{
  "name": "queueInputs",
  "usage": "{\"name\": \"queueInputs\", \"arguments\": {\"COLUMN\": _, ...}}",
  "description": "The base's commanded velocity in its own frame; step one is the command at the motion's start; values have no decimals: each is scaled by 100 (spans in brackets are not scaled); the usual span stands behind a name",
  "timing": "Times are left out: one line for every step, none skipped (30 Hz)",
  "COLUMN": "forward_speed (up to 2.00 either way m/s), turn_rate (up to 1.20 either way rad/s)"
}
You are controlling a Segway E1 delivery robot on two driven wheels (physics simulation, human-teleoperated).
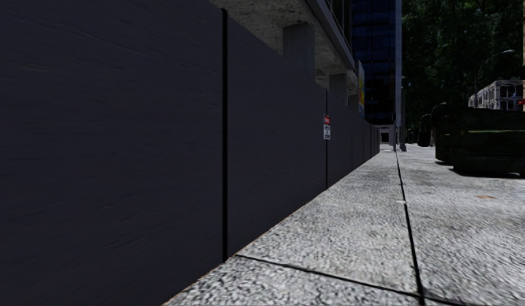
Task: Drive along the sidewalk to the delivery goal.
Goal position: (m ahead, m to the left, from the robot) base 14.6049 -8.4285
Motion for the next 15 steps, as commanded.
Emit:
{"name": "queueInputs", "arguments": {"forward_speed": 200, "turn_rate": -81}}
{"name": "queueInputs", "arguments": {"forward_speed": 200, "turn_rate": -7}}
{"name": "queueInputs", "arguments": {"forward_speed": 200, "turn_rate": 0}}
{"name": "queueInputs", "arguments": {"forward_speed": 200, "turn_rate": 0}}
{"name": "queueInputs", "arguments": {"forward_speed": 200, "turn_rate": 0}}
{"name": "queueInputs", "arguments": {"forward_speed": 200, "turn_rate": 0}}
{"name": "queueInputs", "arguments": {"forward_speed": 200, "turn_rate": 0}}
{"name": "queueInputs", "arguments": {"forward_speed": 200, "turn_rate": 0}}
{"name": "queueInputs", "arguments": {"forward_speed": 200, "turn_rate": 0}}
{"name": "queueInputs", "arguments": {"forward_speed": 200, "turn_rate": 0}}
{"name": "queueInputs", "arguments": {"forward_speed": 200, "turn_rate": 0}}
{"name": "queueInputs", "arguments": {"forward_speed": 200, "turn_rate": 0}}
{"name": "queueInputs", "arguments": {"forward_speed": 200, "turn_rate": 0}}
{"name": "queueInputs", "arguments": {"forward_speed": 200, "turn_rate": 0}}
{"name": "queueInputs", "arguments": {"forward_speed": 200, "turn_rate": 0}}
